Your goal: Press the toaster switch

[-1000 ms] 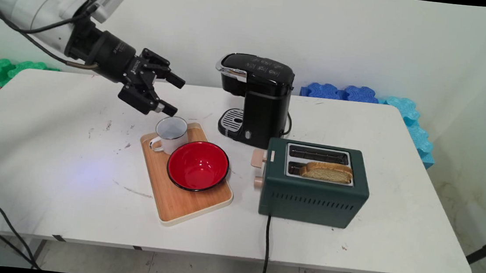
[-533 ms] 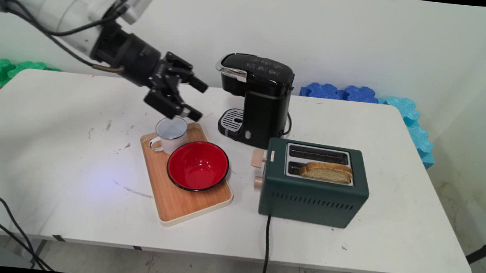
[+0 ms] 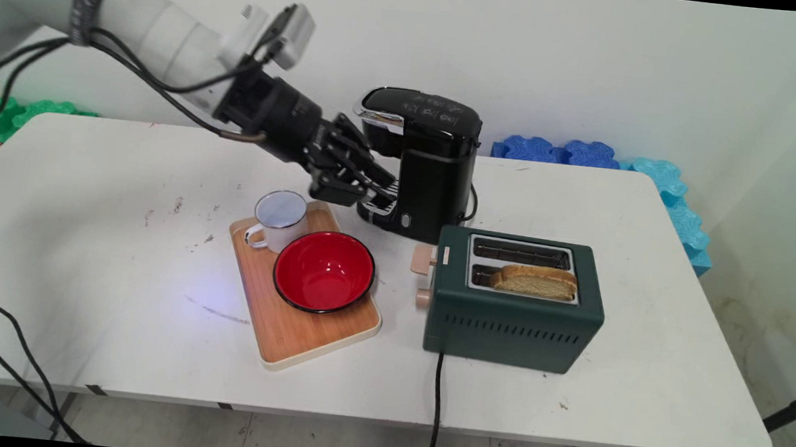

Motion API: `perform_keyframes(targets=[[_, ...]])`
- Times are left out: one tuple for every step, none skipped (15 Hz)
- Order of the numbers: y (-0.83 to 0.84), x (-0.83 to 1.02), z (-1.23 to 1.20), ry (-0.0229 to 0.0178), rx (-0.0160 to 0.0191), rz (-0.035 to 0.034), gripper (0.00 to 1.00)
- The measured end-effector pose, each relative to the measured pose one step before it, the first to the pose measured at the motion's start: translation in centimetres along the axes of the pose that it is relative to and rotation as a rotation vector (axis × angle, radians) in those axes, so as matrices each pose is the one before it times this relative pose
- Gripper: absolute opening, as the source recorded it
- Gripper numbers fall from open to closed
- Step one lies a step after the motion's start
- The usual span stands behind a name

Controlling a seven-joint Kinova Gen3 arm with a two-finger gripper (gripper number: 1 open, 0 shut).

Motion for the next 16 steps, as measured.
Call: perform_keyframes(targets=[[-0.090, -0.040, 0.637, -0.00715, -0.00214, 0.00469, 0.00], [-0.054, -0.098, 0.475, -0.00617, -0.00207, 0.00218, 0.00], [-0.039, -0.051, 0.317, -0.00403, -0.00161, 0.00173, 0.00], [-0.049, -0.089, 0.465, -0.00605, -0.00254, 0.00222, 0.00], [-0.026, -0.067, 0.293, -0.00399, -0.00140, 0.00112, 0.00], [-0.030, -0.097, 0.432, -0.00591, -0.00213, 0.00045, 0.00], [-0.011, -0.064, 0.278, -0.00372, -0.00139, -0.00003, 0.00], [0.006, -0.073, 0.394, -0.00392, -0.00262, -0.00141, 0.00], [0.002, -0.042, 0.260, -0.00241, -0.00194, -0.00061, 0.00], [0.014, -0.029, 0.380, -0.00271, -0.00379, 0.00064, 0.00], [0.019, -0.030, 0.233, -0.00182, -0.00247, 0.00028, 0.00], [0.048, -0.065, 0.320, -0.00277, -0.00370, 0.00038, 0.00], [0.060, -0.071, 0.364, -0.00325, -0.00464, 0.00049, 0.00], [0.073, -0.076, 0.339, -0.00299, -0.00472, 0.00067, 0.00], [0.071, -0.064, 0.283, -0.00196, -0.00433, 0.00152, 0.00], [0.038, -0.041, 0.181, -0.00121, -0.00247, 0.00156, 0.00]])
